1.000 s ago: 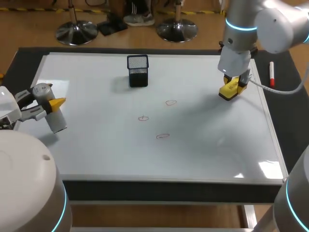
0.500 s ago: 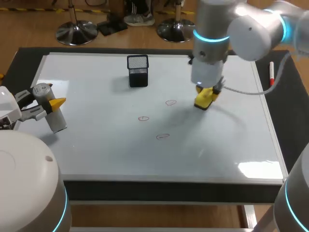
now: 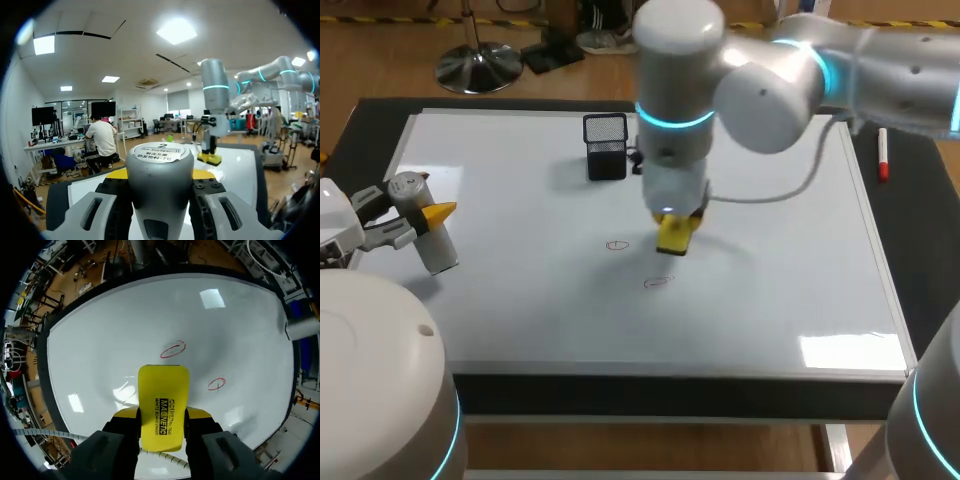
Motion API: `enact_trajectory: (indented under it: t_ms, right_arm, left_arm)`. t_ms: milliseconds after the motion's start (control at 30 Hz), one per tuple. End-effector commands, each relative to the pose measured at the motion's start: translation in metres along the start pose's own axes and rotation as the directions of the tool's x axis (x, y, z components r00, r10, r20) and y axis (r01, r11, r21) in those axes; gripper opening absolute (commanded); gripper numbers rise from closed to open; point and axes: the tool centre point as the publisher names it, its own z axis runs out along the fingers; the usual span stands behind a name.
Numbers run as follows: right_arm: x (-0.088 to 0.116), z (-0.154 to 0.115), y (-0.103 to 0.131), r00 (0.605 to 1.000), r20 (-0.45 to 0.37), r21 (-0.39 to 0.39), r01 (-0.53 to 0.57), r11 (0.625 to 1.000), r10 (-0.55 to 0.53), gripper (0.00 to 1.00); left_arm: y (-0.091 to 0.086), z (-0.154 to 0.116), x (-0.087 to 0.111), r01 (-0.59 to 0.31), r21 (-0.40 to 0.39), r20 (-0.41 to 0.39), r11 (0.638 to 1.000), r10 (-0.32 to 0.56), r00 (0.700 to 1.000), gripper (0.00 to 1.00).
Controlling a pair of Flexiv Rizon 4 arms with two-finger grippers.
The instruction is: Pick up the inspection probe, press it on each red-marked spot on the whiteboard one by one, put down the probe, pick up the eraser, and wipe off all the red marks.
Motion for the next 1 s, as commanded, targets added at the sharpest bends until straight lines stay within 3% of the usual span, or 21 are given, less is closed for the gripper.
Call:
enact_trajectory:
  t_ms: [33, 267, 500, 1000]
  right_arm:
    - [-0.031, 0.008, 0.007, 0.999, -0.034, 0.007, 0.038, 0.999, -0.038, 0.00]
    - [-0.071, 0.009, 0.013, 0.995, 0.031, -0.019, 0.100, 0.995, -0.100, 0.00]
    - [-0.105, 0.016, 0.022, 0.984, 0.031, -0.013, 0.173, 0.985, -0.173, 0.00]
    - [-0.130, 0.034, 0.024, 0.981, 0.053, -0.013, 0.190, 0.982, -0.189, 0.00]
  left_arm:
    - [0.000, 0.000, 0.000, -0.001, 0.002, 0.000, 1.000, 0.001, 1.000, 0.00]
    - [0.000, 0.000, 0.000, -0.001, 0.002, 0.000, 1.000, 0.001, 1.000, 0.00]
    - [0.000, 0.000, 0.000, -0.001, 0.002, 0.000, 1.000, 0.001, 1.000, 0.00]
    - [0.000, 0.000, 0.000, -0.001, 0.002, 0.000, 1.000, 0.001, 1.000, 0.00]
